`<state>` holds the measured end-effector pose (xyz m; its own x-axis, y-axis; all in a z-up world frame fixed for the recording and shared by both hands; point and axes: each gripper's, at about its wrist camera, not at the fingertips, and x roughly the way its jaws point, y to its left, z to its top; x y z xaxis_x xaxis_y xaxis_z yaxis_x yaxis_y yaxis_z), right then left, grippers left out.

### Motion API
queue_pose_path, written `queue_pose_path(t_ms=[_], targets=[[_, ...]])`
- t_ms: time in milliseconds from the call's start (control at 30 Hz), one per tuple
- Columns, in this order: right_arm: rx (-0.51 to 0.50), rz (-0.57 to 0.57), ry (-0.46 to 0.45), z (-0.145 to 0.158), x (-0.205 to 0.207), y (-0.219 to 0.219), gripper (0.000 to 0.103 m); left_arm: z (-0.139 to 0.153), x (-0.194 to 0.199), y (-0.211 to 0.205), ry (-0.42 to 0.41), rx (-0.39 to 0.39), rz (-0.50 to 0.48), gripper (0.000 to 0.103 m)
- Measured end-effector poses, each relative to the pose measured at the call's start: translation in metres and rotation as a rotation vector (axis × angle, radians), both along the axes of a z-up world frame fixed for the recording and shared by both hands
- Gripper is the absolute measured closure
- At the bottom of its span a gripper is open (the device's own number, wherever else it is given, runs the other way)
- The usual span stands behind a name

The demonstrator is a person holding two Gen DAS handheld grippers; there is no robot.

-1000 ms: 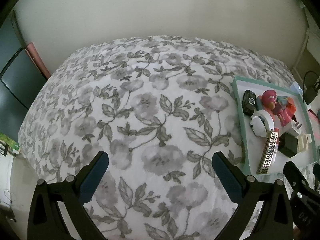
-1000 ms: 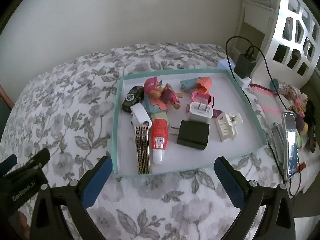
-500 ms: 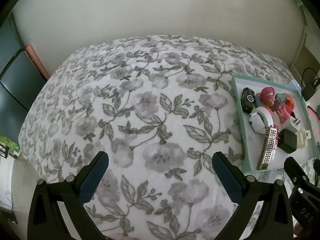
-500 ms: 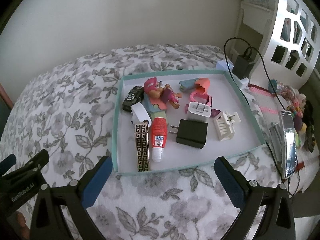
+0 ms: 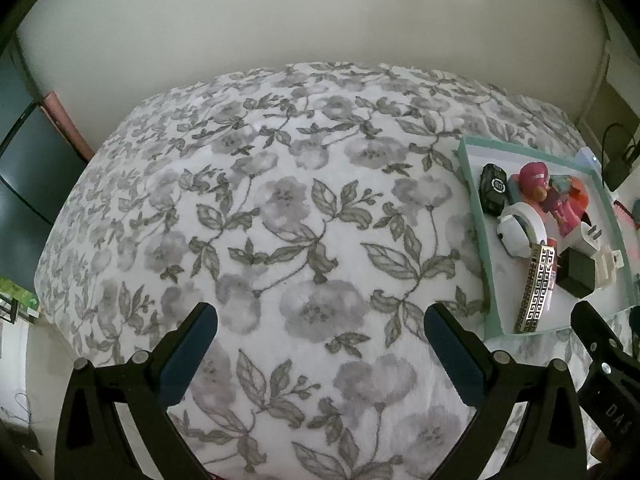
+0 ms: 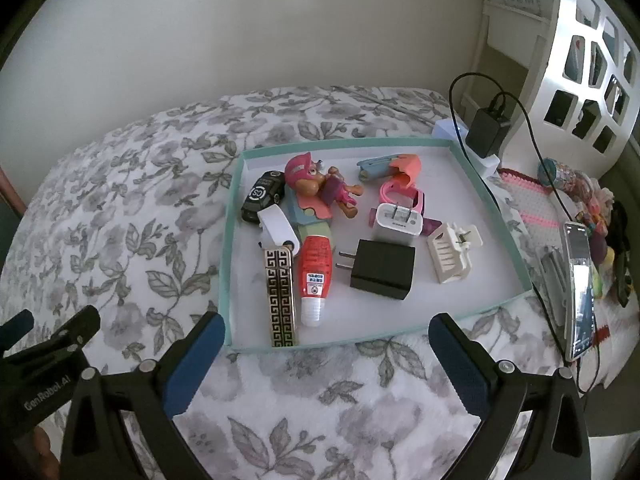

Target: Organize rigid objects

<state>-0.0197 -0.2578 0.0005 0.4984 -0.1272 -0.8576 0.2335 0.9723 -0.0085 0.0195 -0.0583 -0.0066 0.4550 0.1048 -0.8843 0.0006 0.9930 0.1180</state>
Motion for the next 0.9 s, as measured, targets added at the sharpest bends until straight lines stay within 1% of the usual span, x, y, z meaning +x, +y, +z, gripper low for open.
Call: queue_pose_path(t_ms=[300, 900], targets=[[-0.013, 0.009, 0.001, -0.0002, 0.0014, 0.0019, 0.000, -0.0027, 0.0011, 0.0017, 0.012, -0.003, 0.001, 0.000], [-0.019, 0.015, 0.005, -0.0011, 0.0023, 0.0014, 0.000, -0.0024, 0.0018, 0.0026, 0.007, 0.009, 0.004, 0.000]])
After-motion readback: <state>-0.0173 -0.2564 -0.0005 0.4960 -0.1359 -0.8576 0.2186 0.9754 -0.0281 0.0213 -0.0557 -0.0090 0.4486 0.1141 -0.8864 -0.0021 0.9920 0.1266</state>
